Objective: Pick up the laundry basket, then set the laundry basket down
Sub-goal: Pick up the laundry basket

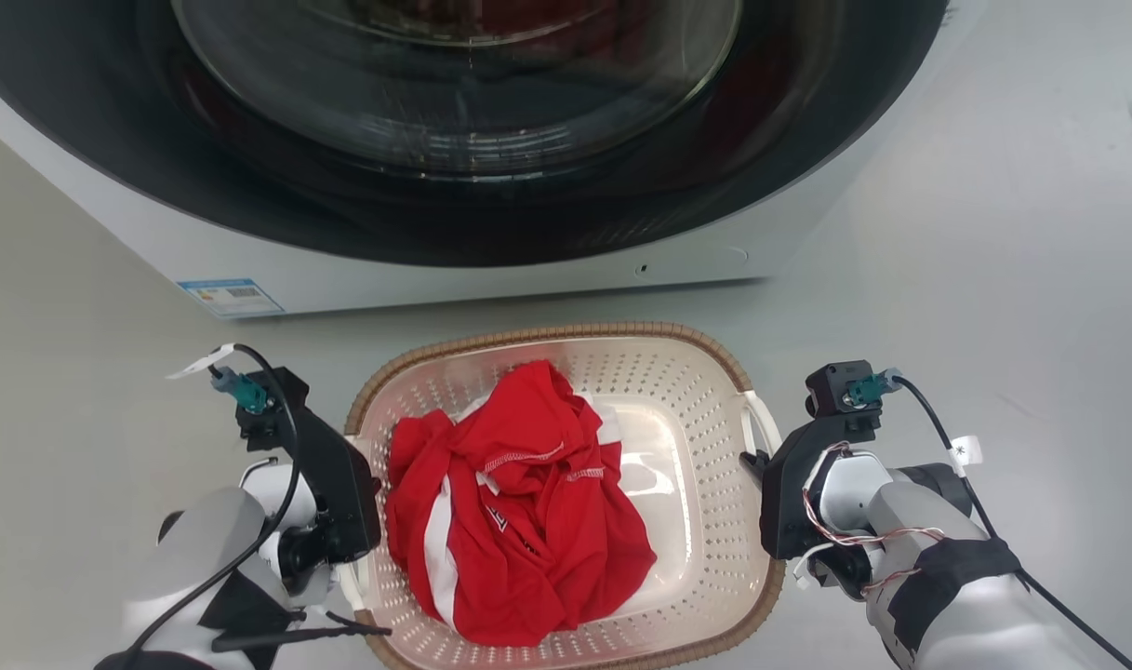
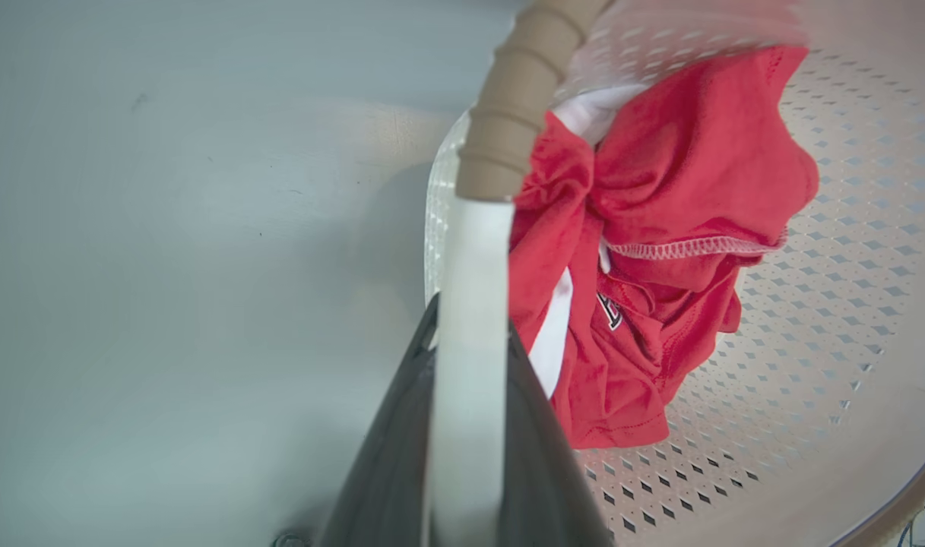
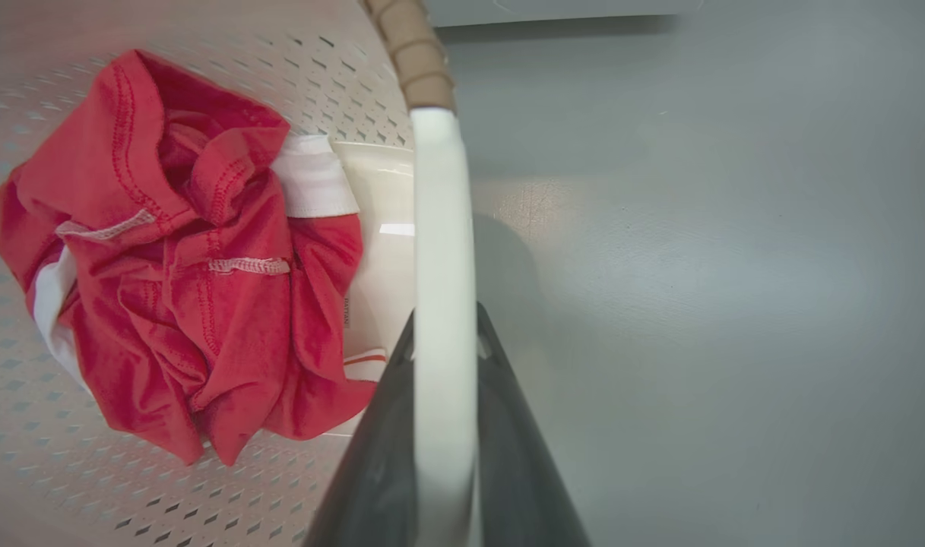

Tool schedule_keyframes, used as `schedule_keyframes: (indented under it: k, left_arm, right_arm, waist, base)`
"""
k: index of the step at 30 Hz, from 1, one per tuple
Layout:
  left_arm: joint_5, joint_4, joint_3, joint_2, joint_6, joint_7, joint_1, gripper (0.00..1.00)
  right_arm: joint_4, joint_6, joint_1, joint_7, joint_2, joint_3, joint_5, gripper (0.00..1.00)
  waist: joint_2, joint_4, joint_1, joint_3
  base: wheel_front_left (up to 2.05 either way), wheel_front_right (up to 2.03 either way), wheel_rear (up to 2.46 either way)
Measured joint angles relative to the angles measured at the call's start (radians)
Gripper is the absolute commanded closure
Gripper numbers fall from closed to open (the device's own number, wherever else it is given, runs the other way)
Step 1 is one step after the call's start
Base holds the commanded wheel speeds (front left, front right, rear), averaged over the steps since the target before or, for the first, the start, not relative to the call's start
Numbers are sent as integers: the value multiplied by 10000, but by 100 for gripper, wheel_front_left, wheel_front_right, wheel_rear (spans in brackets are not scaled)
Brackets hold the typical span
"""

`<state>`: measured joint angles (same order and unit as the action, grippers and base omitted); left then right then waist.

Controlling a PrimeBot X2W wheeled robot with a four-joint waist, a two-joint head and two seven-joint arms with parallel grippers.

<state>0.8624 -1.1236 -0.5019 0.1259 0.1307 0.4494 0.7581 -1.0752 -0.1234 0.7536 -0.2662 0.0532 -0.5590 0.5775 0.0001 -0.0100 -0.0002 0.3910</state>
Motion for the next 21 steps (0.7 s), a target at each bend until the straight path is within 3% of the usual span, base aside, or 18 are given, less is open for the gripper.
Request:
schedule_keyframes:
  k: [21]
  left_arm:
    - [809, -458, -17, -35, 0, 1440, -658, 100]
  right_arm:
    - [-428, -4, -319, -1687, -40, -337, 1363, 100]
  waist:
    - [-1, -53, 0, -2038]
  base:
    - [0, 0, 0]
